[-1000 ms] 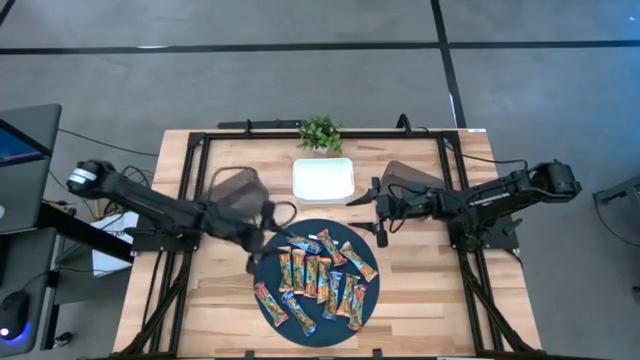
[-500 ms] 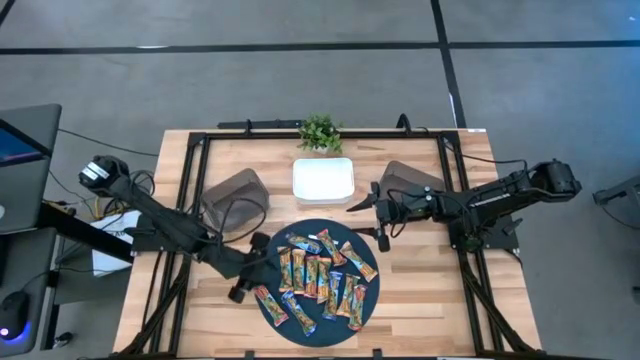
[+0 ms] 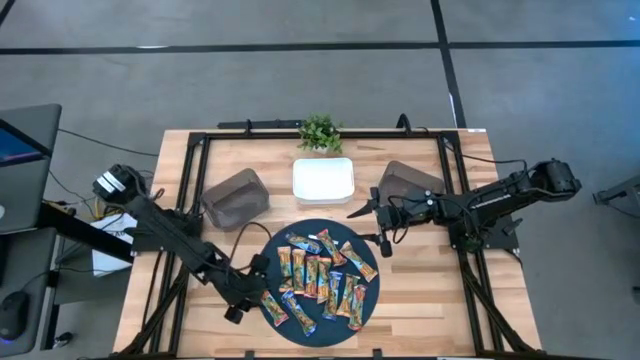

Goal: Pick and place Granola Bars by type
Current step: Put the red granola bar into the white bin

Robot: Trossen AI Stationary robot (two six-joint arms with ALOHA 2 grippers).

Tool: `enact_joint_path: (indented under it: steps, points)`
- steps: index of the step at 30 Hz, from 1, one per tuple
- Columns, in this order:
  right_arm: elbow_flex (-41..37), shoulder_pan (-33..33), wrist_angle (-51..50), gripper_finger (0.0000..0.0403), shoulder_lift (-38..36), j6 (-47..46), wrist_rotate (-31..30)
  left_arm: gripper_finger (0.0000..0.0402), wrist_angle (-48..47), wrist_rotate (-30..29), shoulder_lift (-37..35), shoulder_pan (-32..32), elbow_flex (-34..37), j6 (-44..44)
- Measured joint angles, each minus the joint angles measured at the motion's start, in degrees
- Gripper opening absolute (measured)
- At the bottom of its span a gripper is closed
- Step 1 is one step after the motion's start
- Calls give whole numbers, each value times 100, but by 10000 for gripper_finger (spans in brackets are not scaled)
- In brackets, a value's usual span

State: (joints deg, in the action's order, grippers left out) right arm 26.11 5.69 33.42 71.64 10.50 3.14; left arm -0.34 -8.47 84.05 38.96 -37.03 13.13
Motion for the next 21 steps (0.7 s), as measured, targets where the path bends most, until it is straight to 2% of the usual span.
enact_joint_path:
  steps: [14,21]
  points:
    - [0,-8,-7,249,0,2,1,192,223,960,792,-436,2,281]
    - [0,-8,-8,249,0,2,1,176,192,1065,784,-442,1,358]
